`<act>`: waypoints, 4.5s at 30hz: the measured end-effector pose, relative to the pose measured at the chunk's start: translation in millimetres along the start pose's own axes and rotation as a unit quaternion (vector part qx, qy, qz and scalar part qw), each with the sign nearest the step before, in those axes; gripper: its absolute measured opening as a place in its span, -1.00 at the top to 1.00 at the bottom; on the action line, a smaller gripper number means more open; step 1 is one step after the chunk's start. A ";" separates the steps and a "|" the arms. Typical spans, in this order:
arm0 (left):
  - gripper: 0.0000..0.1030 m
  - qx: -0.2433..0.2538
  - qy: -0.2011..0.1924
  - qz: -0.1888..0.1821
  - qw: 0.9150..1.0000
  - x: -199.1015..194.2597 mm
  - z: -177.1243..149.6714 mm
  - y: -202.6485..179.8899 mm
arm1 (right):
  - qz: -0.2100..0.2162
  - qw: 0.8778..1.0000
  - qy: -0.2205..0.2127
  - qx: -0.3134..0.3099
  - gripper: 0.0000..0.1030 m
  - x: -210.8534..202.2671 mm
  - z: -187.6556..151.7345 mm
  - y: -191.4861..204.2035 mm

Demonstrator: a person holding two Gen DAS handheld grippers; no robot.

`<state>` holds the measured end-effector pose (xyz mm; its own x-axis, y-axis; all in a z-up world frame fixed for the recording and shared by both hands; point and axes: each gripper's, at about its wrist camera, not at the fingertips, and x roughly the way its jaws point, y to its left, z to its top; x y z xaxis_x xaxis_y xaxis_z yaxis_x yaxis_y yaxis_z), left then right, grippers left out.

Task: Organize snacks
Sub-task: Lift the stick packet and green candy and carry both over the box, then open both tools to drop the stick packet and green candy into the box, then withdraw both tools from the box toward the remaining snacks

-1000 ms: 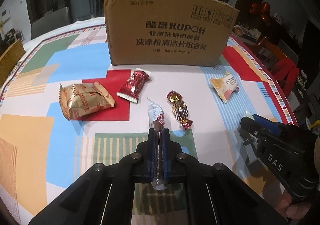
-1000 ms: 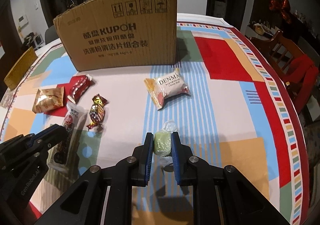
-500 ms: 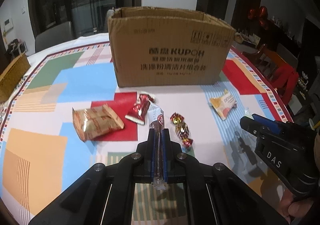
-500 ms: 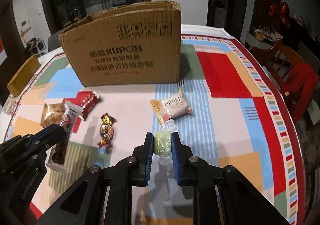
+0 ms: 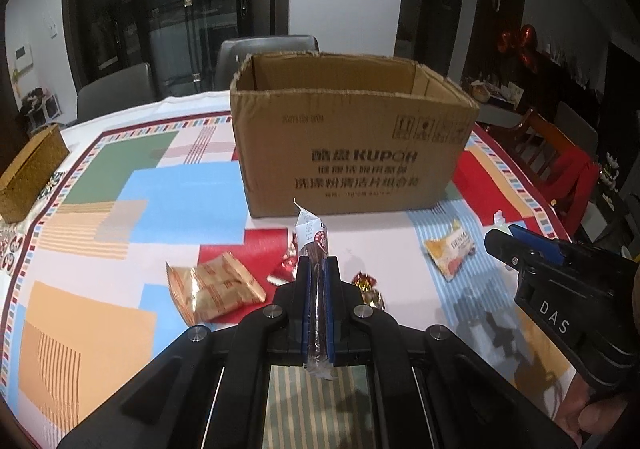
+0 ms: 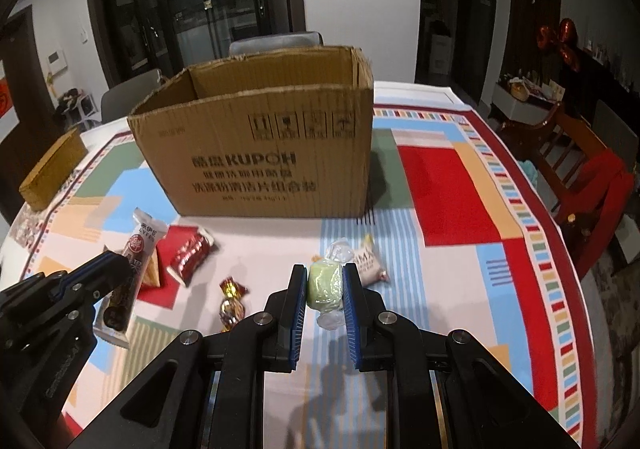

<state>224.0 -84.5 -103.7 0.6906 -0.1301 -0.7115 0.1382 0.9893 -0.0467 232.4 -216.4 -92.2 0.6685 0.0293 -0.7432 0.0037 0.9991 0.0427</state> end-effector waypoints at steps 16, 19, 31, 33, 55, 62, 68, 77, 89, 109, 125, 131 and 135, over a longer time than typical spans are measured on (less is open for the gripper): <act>0.87 0.010 -0.044 0.005 0.999 -12.2 44.9 4.9 | 0.002 0.999 -0.050 -0.004 0.62 -14.0 49.5 5.2; 0.87 0.011 -0.053 0.005 0.999 -14.7 53.4 6.0 | 0.002 0.998 -0.058 -0.004 0.62 -15.5 57.5 5.6; 0.87 0.021 -0.081 0.005 0.996 -16.9 88.3 8.2 | 0.003 0.996 -0.086 -0.010 0.62 -21.0 90.1 8.2; 0.88 0.022 -0.084 0.005 0.996 -16.7 94.0 8.8 | 0.004 0.996 -0.089 -0.010 0.62 -20.3 95.7 8.0; 0.96 0.045 -0.115 0.003 0.992 1.0 144.6 6.8 | 0.009 0.995 -0.102 -0.014 0.62 0.3 140.5 17.3; 0.96 0.033 -0.111 0.004 0.993 20.0 162.6 17.2 | 0.009 0.995 -0.094 -0.018 0.62 15.6 151.6 21.6; 0.96 0.018 -0.106 0.011 0.994 25.5 165.5 30.1 | 0.008 0.996 -0.084 -0.020 0.62 26.3 156.4 23.4; 0.96 0.019 -0.103 0.018 0.994 24.1 165.1 32.5 | 0.010 0.997 -0.076 -0.030 0.62 32.8 159.4 29.7; 0.46 0.012 -0.099 0.026 0.995 22.7 164.2 37.8 | 0.003 0.997 -0.063 -0.046 0.05 42.7 157.9 35.4; -0.37 -0.005 -0.108 0.038 0.993 14.8 160.4 48.5 | -0.024 0.995 -0.083 -0.039 -0.46 24.4 157.9 31.1; -0.38 0.007 -0.112 0.032 0.993 -7.6 146.2 44.3 | -0.033 0.993 -0.106 -0.034 -0.46 -3.4 149.1 26.4; -0.38 0.016 -0.110 0.033 0.993 -15.2 138.1 40.7 | -0.033 0.993 -0.108 -0.026 -0.46 -12.1 140.3 25.0; -0.38 0.019 -0.107 0.033 0.993 -18.9 131.2 40.8 | -0.031 0.993 -0.107 -0.023 -0.46 -16.6 133.2 26.3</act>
<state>309.7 -50.3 -0.2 0.8338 -0.0793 -0.5463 0.1113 0.9935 0.0255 320.5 -194.7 10.2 0.8112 -0.0343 -0.5837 0.0188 0.9993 -0.0326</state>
